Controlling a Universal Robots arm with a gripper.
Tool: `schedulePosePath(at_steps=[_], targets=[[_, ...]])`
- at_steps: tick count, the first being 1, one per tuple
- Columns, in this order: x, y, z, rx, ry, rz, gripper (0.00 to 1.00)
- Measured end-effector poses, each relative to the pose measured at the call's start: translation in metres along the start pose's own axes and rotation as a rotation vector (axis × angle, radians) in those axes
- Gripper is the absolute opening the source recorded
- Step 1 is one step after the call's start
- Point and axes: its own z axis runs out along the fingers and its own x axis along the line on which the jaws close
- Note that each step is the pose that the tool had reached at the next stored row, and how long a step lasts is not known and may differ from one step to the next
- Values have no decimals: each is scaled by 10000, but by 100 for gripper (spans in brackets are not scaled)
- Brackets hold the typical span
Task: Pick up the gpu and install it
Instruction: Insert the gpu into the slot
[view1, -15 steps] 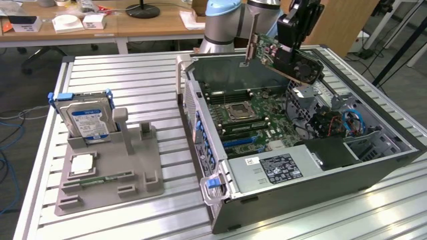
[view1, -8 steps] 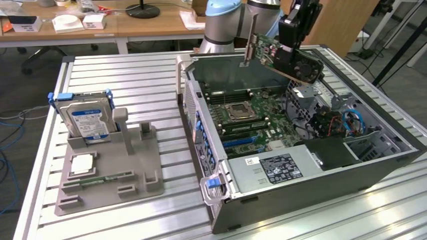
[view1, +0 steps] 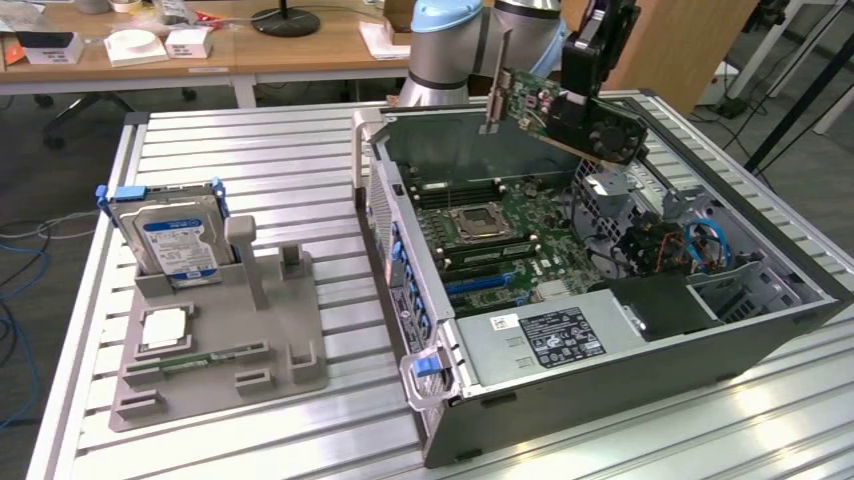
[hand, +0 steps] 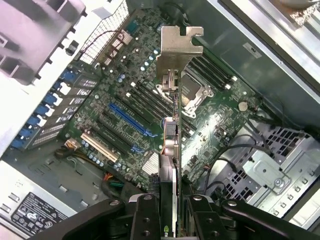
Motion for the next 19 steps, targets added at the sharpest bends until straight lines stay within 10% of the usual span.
schedulePosePath(at_steps=[19], targets=[[0,0,3,-94,-41,-1805,26]])
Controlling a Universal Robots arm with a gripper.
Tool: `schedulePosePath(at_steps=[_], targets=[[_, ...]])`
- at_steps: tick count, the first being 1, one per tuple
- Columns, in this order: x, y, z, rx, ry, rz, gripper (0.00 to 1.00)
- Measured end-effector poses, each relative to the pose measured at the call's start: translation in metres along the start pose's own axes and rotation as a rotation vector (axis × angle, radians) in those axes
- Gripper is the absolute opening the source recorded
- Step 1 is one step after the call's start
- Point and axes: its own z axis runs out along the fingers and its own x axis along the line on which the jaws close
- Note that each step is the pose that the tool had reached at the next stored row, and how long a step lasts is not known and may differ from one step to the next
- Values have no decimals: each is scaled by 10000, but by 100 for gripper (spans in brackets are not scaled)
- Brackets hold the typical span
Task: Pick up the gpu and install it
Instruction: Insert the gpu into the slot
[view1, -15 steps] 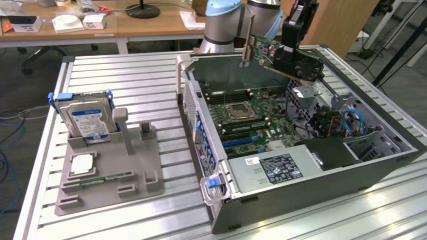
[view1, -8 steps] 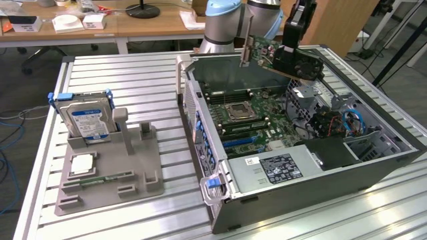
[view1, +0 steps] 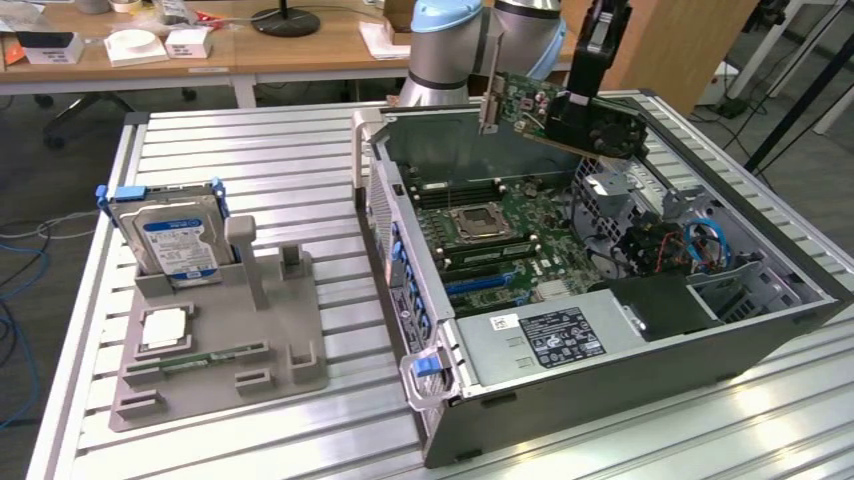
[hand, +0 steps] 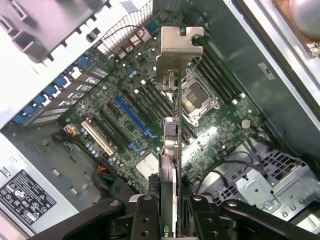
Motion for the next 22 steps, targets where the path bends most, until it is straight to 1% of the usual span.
schedulePosePath(at_steps=[3,12,17,22], targets=[[0,0,0,-4,-6,-138,26],[0,0,0,-5,-9,-196,26],[0,0,0,-12,-20,-436,26],[0,0,0,-22,-38,-815,26]])
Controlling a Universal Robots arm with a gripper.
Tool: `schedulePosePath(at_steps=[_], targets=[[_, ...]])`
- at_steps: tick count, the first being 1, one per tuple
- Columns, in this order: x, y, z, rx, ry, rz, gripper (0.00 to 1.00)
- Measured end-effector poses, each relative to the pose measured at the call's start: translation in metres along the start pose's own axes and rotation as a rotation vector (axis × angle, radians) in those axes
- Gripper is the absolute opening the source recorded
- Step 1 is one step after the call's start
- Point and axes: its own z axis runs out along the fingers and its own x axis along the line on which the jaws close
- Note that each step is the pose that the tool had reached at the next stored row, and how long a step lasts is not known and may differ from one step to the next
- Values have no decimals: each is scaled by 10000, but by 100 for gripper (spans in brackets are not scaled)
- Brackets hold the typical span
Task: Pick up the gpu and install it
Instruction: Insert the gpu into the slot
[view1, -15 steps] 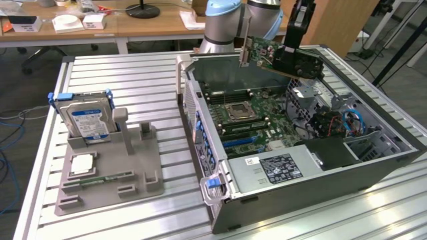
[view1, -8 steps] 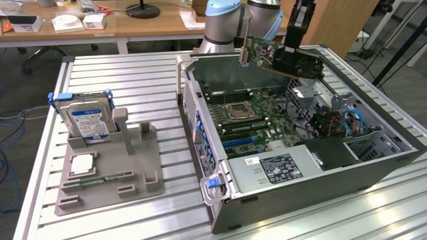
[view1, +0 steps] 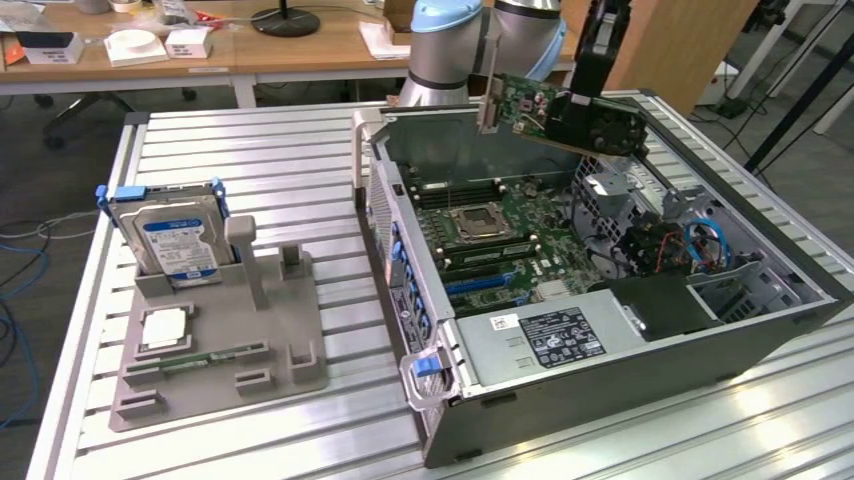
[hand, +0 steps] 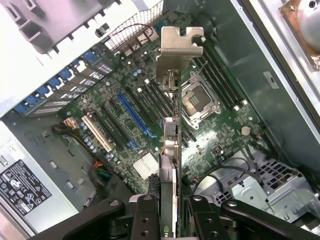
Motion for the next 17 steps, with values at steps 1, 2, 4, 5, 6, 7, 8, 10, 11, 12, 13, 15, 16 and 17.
schedulePosePath(at_steps=[1,2,4,5,6,7,8,10,11,12,13,15,16,17], targets=[[0,0,0,-2,-4,-79,26],[0,0,0,-5,-8,-173,26],[0,0,0,-10,-17,-357,26],[0,0,0,-12,-21,-448,26],[0,0,0,-15,-25,-539,26],[0,0,0,-17,-30,-634,26],[0,0,0,-20,-34,-726,26],[0,0,0,-25,-42,-914,26],[0,0,0,-27,-47,-1002,26],[0,0,0,-29,-51,-1095,26],[0,0,0,-32,-55,-1180,26],[0,0,0,-36,-62,-1318,26],[0,0,0,-37,-64,-1382,26],[0,0,0,-39,-67,-1446,26]])
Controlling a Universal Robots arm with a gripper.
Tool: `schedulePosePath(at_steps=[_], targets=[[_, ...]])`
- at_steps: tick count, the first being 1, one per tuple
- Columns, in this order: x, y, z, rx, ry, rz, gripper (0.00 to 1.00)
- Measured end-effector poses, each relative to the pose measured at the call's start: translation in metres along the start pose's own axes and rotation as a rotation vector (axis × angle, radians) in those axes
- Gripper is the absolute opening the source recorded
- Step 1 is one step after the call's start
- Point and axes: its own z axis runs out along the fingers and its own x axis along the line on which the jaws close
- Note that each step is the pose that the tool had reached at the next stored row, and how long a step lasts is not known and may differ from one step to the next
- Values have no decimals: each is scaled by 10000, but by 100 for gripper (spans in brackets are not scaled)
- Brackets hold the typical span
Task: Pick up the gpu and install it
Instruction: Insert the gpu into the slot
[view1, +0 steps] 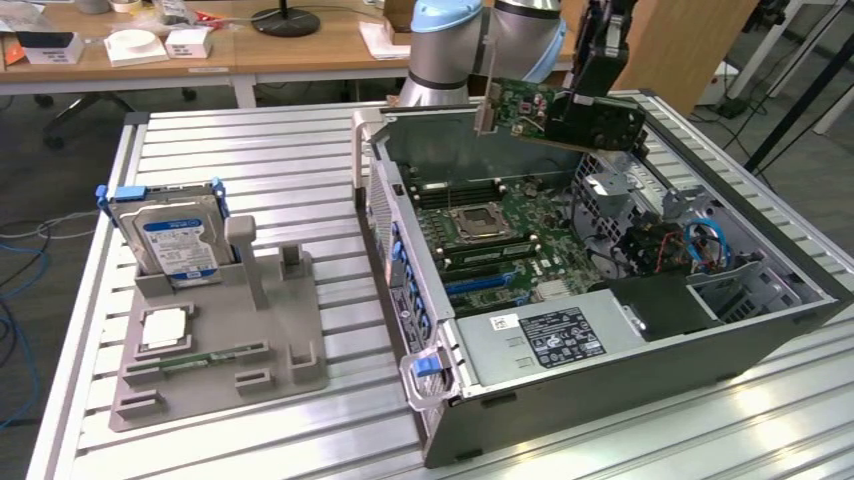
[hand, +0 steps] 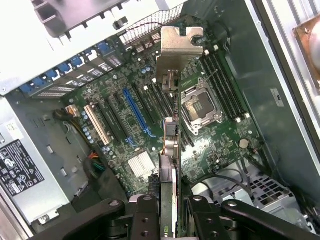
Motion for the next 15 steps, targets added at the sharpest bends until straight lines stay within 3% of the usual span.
schedulePosePath(at_steps=[11,12,13,15], targets=[[0,-1,3,-41,-28,-707,26],[0,-1,3,-82,-12,-750,26],[0,0,4,-161,25,-785,26],[0,0,7,-366,123,-857,26]])
